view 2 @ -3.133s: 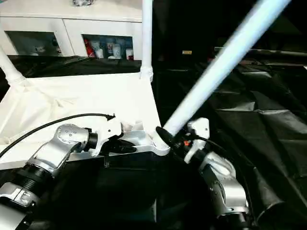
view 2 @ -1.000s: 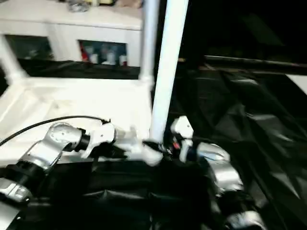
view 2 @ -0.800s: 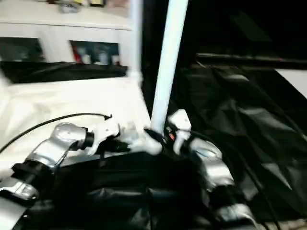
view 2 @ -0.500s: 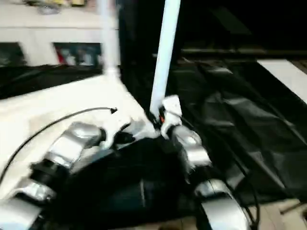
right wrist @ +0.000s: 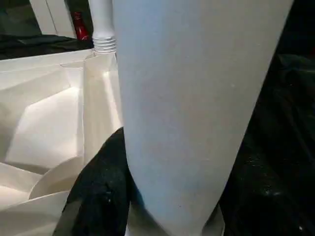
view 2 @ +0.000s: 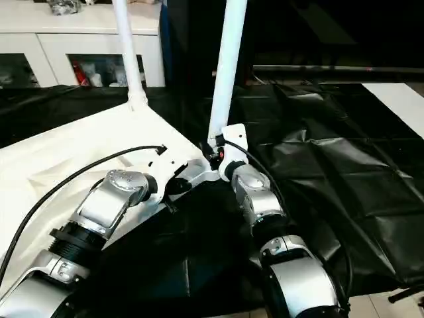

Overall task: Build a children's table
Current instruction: Rotate leg to tighten

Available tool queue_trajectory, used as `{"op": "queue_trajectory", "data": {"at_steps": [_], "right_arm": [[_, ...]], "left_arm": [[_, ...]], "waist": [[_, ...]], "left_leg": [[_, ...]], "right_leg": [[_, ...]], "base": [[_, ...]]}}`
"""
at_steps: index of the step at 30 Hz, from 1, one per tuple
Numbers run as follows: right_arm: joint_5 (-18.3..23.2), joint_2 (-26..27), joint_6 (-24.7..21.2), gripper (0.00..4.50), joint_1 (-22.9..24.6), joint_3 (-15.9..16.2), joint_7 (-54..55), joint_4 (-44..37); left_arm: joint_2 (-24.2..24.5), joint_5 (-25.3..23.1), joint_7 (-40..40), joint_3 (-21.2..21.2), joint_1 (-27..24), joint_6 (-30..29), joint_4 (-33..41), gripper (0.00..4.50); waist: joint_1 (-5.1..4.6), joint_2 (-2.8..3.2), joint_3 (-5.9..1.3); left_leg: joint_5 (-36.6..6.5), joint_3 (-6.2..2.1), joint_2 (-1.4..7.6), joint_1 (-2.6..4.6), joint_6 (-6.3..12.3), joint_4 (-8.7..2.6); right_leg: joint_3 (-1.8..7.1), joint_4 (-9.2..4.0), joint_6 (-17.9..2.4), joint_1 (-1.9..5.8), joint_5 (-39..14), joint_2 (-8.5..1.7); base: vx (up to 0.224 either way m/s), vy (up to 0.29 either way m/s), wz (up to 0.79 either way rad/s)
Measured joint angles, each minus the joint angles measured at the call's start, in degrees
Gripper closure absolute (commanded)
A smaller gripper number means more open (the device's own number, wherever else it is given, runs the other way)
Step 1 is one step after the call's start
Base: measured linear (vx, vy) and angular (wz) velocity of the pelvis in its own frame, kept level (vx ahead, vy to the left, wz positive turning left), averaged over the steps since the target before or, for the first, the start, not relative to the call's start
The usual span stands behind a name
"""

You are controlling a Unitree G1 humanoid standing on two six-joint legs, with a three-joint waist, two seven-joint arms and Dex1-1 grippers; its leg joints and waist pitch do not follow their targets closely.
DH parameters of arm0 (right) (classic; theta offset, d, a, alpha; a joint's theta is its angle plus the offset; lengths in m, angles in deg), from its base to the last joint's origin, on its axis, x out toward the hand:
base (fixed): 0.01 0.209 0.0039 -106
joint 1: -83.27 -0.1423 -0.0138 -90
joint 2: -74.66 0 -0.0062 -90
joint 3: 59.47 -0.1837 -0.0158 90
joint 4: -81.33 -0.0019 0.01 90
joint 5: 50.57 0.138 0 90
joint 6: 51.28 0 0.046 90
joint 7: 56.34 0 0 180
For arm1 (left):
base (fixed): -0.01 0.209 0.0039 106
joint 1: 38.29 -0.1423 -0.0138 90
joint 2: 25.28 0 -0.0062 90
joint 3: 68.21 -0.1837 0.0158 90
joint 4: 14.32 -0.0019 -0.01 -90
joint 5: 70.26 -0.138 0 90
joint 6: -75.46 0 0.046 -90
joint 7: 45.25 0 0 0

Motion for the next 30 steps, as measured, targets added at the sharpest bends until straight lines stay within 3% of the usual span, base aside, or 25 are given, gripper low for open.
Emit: {"op": "queue_trajectory", "data": {"at_steps": [24, 25, 30], "right_arm": [[-3.0, -0.5, 0.6, 2.59, -1.4, 0.1, -4.4, 1.5], [-2.9, -0.5, 0.6, 2.03, -1.4, -0.3, -4.6, 1.6], [-2.4, -0.8, 0.8, 1.69, -1.3, -1.7, -5.6, 2.8]], "left_arm": [[1.9, 1.0, -0.7, -0.3, 0.1, 2.6, -0.4, 4.50], [1.9, 1.0, -0.8, -0.3, 0.1, 2.9, -0.5, 4.50], [2.2, 1.4, -1.5, -0.7, 0.2, 4.7, -0.9, 4.50]], "waist": [[0.00, -0.19, 0.15], [0.03, -0.18, 0.16], [0.31, 0.01, 0.28]], "left_leg": [[0.0, 0.21, 0.01, 0.15, -0.01, -0.65], [0.0, 0.22, 0.01, 0.14, -0.01, -0.67], [0.0, 0.34, 0.02, 0.07, 0.00, -0.95]], "right_leg": [[0.03, -0.30, 0.2, -0.12, -0.1, 0.00], [0.03, -0.30, 0.2, -0.13, -0.1, 0.00], [0.02, -0.65, 0.0, -0.11, 0.1, 0.00]], "base": [[0.000, 0.000, 0.00], [0.000, 0.000, 0.00], [0.000, 0.000, 0.00]]}}
